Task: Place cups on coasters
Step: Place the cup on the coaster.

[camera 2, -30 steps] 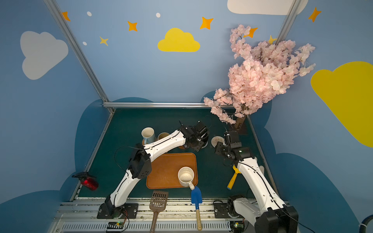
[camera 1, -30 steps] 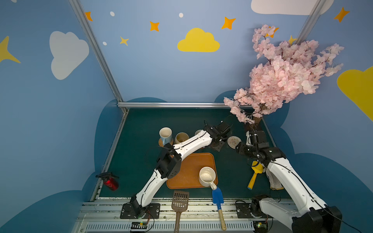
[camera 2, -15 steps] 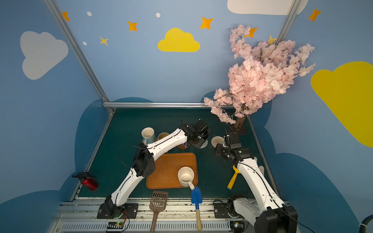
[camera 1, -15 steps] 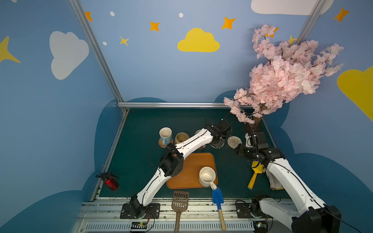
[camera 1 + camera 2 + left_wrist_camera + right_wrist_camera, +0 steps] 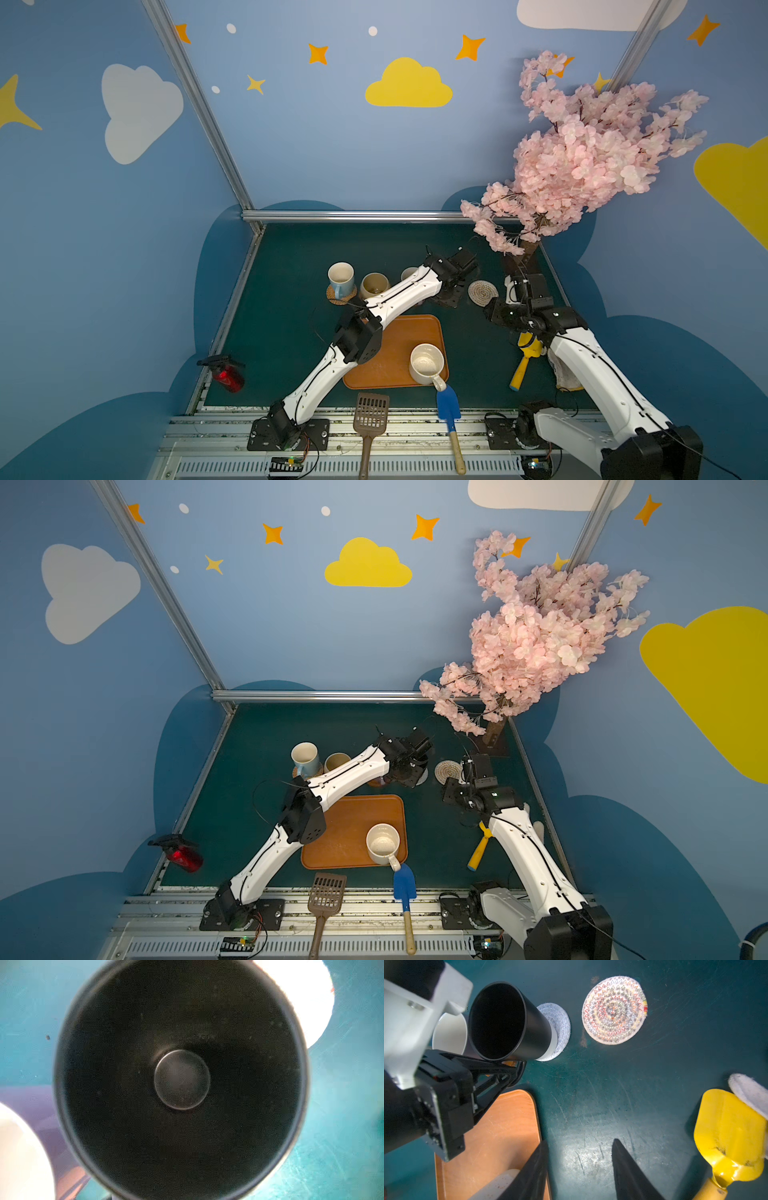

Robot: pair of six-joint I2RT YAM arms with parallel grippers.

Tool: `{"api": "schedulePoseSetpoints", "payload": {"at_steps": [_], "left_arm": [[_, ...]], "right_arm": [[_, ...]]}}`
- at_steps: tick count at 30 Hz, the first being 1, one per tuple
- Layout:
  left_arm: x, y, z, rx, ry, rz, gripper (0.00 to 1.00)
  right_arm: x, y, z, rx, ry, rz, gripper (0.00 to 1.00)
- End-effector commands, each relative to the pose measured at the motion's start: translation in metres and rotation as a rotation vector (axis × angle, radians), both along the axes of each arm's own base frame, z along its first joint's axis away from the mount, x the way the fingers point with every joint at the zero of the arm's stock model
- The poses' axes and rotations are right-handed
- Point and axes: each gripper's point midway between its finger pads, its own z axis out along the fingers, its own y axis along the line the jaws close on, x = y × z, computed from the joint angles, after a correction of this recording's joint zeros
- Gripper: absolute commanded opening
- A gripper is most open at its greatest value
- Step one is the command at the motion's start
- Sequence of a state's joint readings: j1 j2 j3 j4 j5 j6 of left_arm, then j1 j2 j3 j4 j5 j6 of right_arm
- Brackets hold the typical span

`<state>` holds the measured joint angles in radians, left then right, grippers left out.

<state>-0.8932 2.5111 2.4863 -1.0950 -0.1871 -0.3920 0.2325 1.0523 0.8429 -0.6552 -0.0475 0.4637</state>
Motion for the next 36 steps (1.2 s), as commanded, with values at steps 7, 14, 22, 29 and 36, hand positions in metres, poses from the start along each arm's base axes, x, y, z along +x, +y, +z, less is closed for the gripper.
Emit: {"api": "schedulePoseSetpoints", "payload": {"at_steps": [7, 14, 22, 29, 36], "left_arm": [[0.007, -0.009, 0.019, -0.076, -0.020, 0.083, 0.12], [0.010, -0.009, 0.011, -0.076, -0.022, 0.122, 0.12], [0.012, -0.004, 0.002, -0.065, -0.003, 0.183, 0.11], [0.007, -0.017, 0.008, -0.153, 0.054, 0.215, 0.13], [0.003, -0.021, 0.002, -0.186, 0.105, 0.265, 0.15]], "right_arm": [[-0.007, -0.002, -0.002, -0.003, -0.001, 0.007, 0.51], [-0.006, -0.003, 0.001, -0.008, -0.009, 0.012, 0.51], [-0.008, -0.007, 0.002, -0.028, -0.013, 0.012, 0.50], [-0.010, -0.007, -0.002, -0.027, -0.005, 0.014, 0.50], [-0.011, -0.007, -0.003, -0.025, -0.006, 0.015, 0.51]]}}
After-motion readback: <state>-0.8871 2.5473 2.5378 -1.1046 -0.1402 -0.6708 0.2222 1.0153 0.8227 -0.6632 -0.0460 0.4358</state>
